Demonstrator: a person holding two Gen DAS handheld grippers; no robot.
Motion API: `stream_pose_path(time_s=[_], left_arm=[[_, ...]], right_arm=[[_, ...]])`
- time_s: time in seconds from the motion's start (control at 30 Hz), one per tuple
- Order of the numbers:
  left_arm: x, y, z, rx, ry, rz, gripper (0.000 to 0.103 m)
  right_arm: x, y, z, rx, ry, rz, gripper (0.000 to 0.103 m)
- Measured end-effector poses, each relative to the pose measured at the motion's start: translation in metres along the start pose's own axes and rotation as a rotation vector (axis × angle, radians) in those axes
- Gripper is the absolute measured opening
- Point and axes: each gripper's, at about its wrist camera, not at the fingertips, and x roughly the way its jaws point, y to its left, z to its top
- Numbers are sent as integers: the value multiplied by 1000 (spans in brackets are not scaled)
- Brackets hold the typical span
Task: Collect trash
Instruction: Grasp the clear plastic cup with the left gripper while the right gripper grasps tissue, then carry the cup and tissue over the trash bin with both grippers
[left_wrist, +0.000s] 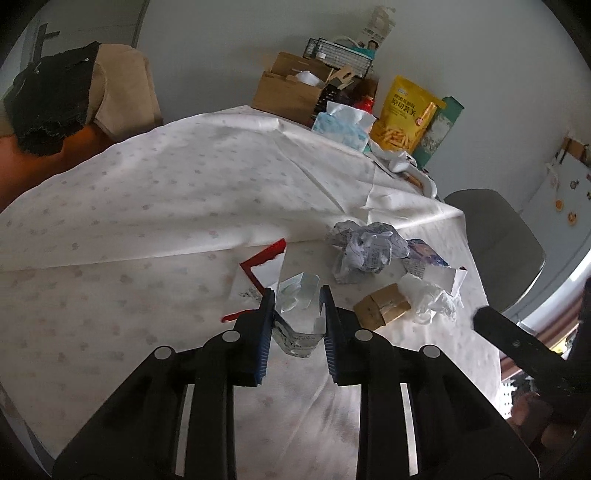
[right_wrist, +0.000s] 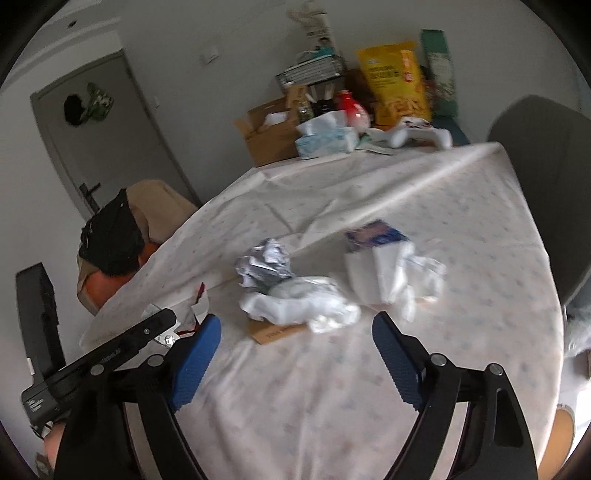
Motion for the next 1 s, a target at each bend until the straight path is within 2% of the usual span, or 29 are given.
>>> stream_pose_path(time_s=[0.13,0.2,0.23,0.27,0.3,0.33,0.37,0.57,1.0], left_arm=[[-4,0,2,3,-13,-10,25],[-7,2,2,-1,-19,-14,25],[-8,4,2,-4,-22,-14,25],[-9,5,2,-8,-23,-16,25],[-10,6,2,-11,-23,-17,25],[-10,6,1,-13,-24,-19,25],[-10,6,1,-14,-24,-24,25],[-16,-5,1,-3,-41,-59,25],[-23,-30,1,25,-52,-93,25]], right_arm=[[16,12,5,-42,3,-50,84],[23,11,4,-48,16,-76,74],[26,9,3,-45,32,-73,55],[30,6,2,-36,67,-56,26],[31,4,1,-31,87,-48,14],[29,2,1,-32,80,-51,7],[22,2,0,-42,55,-54,4],[-24,2,-2,-55,-36,-27,3],[-59,-19,-2,-12,-85,-5,2]])
